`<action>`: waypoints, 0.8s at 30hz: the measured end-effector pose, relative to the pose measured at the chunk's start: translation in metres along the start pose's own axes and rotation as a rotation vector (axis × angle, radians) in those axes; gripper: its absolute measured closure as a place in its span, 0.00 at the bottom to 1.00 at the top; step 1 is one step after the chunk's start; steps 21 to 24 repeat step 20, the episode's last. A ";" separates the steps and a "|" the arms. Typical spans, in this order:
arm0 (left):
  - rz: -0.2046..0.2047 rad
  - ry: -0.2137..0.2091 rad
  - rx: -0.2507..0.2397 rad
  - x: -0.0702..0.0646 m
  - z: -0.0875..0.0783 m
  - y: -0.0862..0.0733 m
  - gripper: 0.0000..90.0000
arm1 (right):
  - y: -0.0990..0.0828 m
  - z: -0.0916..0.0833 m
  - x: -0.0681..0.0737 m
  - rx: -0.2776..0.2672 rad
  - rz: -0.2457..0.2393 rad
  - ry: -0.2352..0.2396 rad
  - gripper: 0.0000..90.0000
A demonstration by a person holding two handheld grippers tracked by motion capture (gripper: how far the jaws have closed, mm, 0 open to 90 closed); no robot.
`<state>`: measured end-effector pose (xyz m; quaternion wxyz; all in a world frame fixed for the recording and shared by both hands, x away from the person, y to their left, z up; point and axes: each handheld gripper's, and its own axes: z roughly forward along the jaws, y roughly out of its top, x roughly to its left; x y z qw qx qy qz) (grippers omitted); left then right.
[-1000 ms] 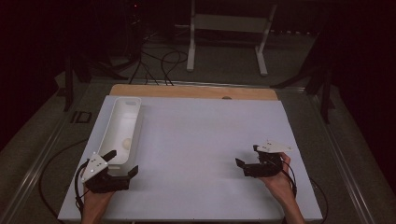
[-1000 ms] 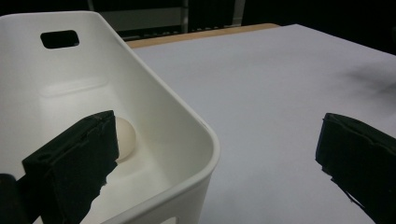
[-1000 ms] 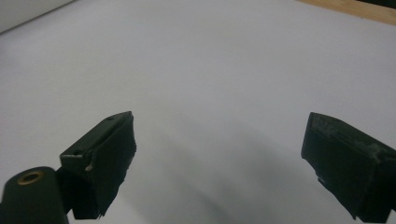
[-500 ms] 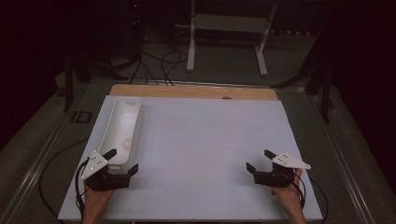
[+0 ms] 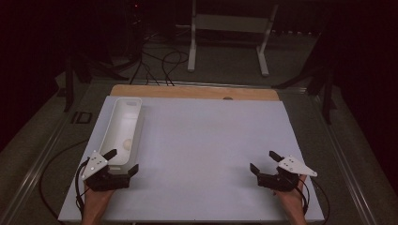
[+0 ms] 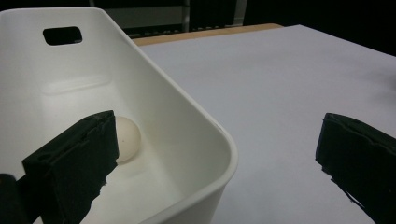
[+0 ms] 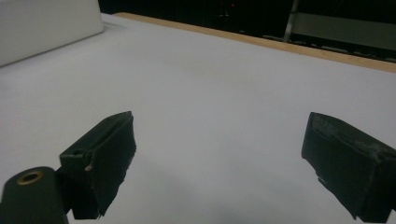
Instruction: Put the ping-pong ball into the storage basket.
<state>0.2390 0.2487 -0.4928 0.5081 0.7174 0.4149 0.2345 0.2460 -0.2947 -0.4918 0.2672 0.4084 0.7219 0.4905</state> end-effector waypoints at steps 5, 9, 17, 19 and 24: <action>0.006 -0.007 0.001 -0.004 0.001 0.000 0.00 | -0.001 -0.003 0.000 -0.017 0.002 -0.007 0.10; 0.012 -0.006 0.002 -0.004 0.000 0.000 0.00 | -0.002 -0.006 -0.001 -0.017 -0.005 -0.010 0.10; 0.009 -0.003 -0.004 -0.005 -0.002 0.000 0.00 | -0.003 -0.007 -0.001 -0.021 0.003 -0.017 0.10; 0.010 -0.003 -0.002 -0.005 -0.002 0.000 0.00 | -0.003 -0.006 -0.001 -0.018 -0.002 -0.023 0.10; 0.009 -0.003 -0.003 -0.005 -0.002 0.000 0.00 | -0.003 -0.006 -0.001 -0.017 -0.001 -0.023 0.10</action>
